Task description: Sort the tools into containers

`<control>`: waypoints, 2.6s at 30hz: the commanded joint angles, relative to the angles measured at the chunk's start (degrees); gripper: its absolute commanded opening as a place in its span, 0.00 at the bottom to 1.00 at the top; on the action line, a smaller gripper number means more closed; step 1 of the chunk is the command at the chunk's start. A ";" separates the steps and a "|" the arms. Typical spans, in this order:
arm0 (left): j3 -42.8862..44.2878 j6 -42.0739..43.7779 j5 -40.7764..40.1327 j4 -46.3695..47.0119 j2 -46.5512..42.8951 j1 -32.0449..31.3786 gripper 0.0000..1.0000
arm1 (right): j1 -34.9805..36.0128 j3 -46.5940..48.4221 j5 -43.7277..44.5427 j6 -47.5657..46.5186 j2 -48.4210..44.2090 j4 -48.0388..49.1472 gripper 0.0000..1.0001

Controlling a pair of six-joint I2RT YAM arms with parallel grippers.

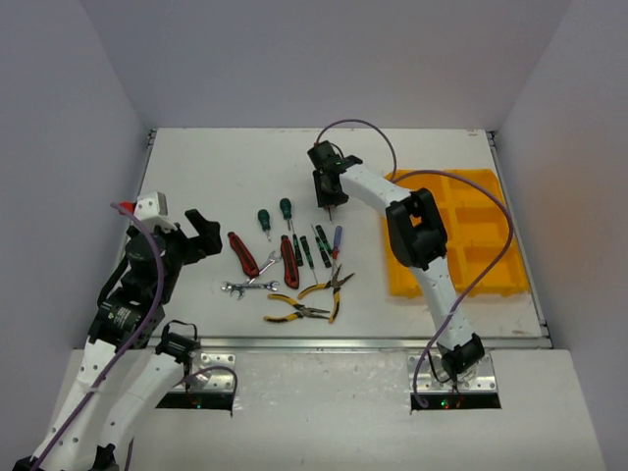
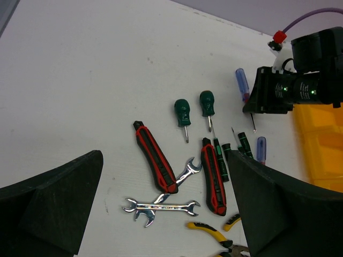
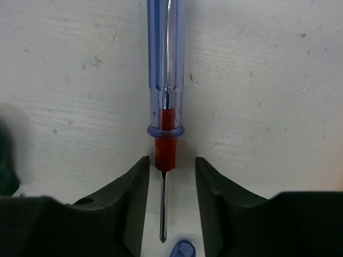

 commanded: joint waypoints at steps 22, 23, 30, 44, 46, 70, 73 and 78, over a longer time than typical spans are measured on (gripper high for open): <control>-0.05 0.26 0.38 2.81 -1.21 -0.83 1.00 | -3.57 -21.29 -10.15 13.54 -23.60 17.47 0.00; -0.05 0.26 0.38 2.81 -1.36 -0.84 1.00 | -3.73 -21.78 -10.56 13.63 -24.37 17.49 0.00; -0.13 0.26 0.47 2.87 -1.59 -0.92 1.00 | -4.95 -27.99 -10.51 16.13 -32.93 17.57 0.00; -0.31 0.08 0.09 2.90 -2.82 -0.98 1.00 | -15.00 -47.41 7.10 48.13 -51.25 14.85 0.00; -0.31 0.08 0.07 2.90 -2.81 -0.96 1.00 | -15.99 -44.82 8.07 50.93 -49.25 10.48 0.00; -0.31 0.05 -0.02 2.86 -2.60 -1.27 1.00 | -22.86 -34.82 -2.43 52.45 -40.82 7.62 0.92; -0.31 0.17 0.47 2.98 -2.15 -1.27 1.00 | -19.31 -34.84 -0.42 43.45 -43.94 11.67 0.91; -0.31 0.26 0.73 3.07 -1.71 -1.27 1.00 | -5.90 -29.09 10.77 24.65 -43.05 6.87 0.91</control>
